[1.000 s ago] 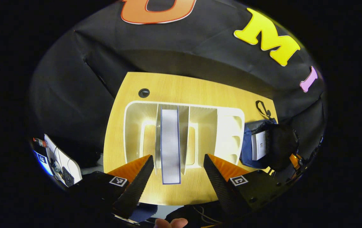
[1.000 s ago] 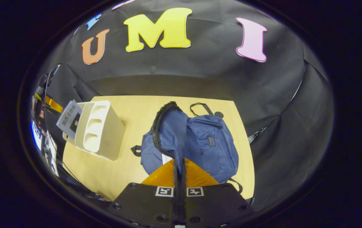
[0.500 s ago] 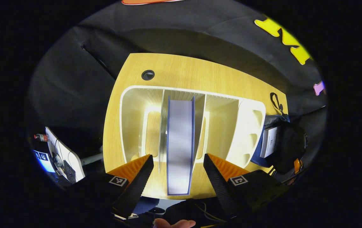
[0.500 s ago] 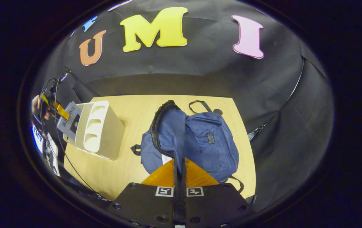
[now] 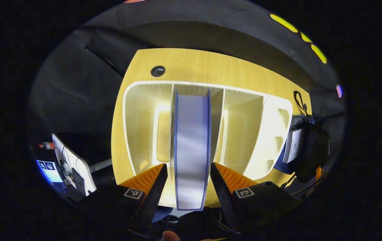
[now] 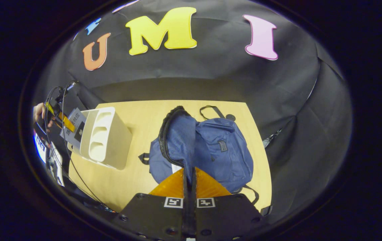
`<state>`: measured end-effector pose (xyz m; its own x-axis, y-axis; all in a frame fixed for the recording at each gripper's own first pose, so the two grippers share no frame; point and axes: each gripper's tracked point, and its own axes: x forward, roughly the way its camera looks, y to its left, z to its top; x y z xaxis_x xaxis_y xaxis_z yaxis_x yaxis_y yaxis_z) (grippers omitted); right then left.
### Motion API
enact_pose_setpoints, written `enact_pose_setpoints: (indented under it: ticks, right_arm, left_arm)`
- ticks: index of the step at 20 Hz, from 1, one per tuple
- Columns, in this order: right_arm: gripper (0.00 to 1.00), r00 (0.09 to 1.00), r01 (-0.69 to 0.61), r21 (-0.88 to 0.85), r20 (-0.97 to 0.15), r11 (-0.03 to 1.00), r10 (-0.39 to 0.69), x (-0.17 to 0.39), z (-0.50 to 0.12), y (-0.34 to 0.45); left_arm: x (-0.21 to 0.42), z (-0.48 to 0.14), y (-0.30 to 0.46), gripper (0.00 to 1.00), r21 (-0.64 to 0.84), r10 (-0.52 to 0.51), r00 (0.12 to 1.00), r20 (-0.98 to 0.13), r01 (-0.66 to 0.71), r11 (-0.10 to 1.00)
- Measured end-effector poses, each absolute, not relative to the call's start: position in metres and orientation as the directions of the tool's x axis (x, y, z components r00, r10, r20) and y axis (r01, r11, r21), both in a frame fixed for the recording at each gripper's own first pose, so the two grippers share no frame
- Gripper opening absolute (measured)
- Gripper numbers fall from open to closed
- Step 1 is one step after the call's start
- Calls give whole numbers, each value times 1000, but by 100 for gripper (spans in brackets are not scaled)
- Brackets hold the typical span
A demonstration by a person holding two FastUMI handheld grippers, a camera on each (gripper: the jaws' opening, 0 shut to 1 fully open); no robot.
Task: Open the schoolbag, grab two books from the bookshelf and put them into the schoolbag.
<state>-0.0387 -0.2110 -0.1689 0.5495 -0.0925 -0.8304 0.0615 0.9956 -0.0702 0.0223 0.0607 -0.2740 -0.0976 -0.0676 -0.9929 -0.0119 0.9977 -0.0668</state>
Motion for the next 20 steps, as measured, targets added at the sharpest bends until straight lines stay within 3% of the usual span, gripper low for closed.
enact_pose_setpoints:
  ticks: [1,3,4,6,9,10,14,20]
  right_arm:
    - [3,549,64,-70,-831,995,-94,-39,-169,-212]
    - [0,548,70,-68,-831,995,-95,-42,-170,-214]
    - [0,549,73,-67,-830,995,-96,-42,-170,-215]
    - [0,553,76,-69,-827,995,-99,-43,-169,-216]
    - [0,558,77,-68,-824,995,-100,-43,-168,-216]
    - [0,558,79,-62,-824,995,-96,-44,-169,-216]
    - [0,561,71,-68,-822,995,-96,-44,-168,-217]
    - [0,575,59,-58,-814,997,-82,-42,-168,-218]
  left_arm:
    - [23,-275,62,82,-63,-64,-98,-993,-10,998]
    - [22,-276,63,75,-54,-55,-104,-993,-10,998]
    - [22,-276,63,76,-49,-50,-106,-993,-10,999]
    - [22,-277,65,61,-38,-38,-115,-993,-6,999]
    - [20,-275,69,60,-15,-16,-136,-991,-15,1000]
    - [19,-275,67,51,-16,-18,-145,-989,-15,1000]
    - [14,-269,59,45,-25,-26,-154,-988,-12,1000]
    - [10,-230,67,40,3,8,-84,-996,68,998]
